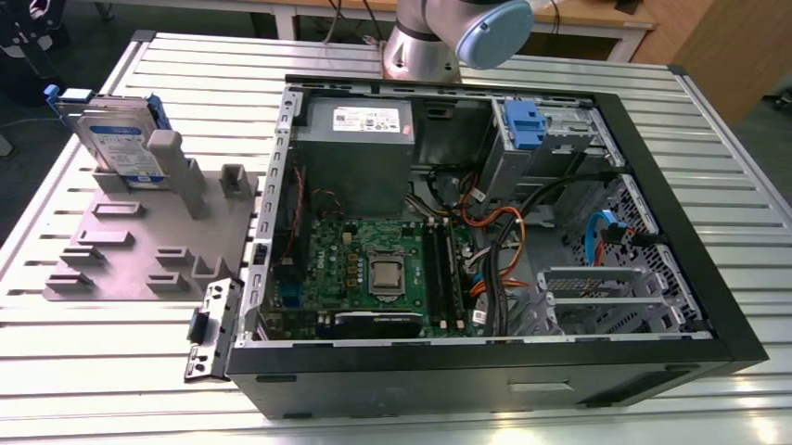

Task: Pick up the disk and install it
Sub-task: 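Pick up the disk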

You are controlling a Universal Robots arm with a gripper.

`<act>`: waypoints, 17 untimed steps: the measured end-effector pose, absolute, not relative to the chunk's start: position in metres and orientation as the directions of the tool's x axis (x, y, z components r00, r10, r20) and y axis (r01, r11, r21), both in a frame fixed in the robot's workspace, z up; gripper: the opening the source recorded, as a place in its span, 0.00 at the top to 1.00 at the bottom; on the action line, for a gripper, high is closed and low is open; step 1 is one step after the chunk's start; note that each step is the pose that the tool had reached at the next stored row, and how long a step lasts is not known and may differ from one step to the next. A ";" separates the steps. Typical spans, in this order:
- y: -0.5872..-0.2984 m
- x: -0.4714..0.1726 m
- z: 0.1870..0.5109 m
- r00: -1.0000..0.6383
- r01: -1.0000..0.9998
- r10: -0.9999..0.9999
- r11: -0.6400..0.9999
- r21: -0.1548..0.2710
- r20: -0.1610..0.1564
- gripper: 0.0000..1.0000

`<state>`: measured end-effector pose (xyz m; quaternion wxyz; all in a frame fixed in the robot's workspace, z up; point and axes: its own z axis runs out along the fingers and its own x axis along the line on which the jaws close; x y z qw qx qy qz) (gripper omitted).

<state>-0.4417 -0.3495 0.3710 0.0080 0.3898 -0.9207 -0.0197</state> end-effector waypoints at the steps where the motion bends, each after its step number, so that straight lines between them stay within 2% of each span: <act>1: -0.350 -0.442 0.371 -0.694 -0.719 -0.720 0.694 0.042 -0.001 0.89; 17: -0.350 -0.442 0.371 -0.669 -0.743 -0.744 0.668 0.042 -0.001 0.89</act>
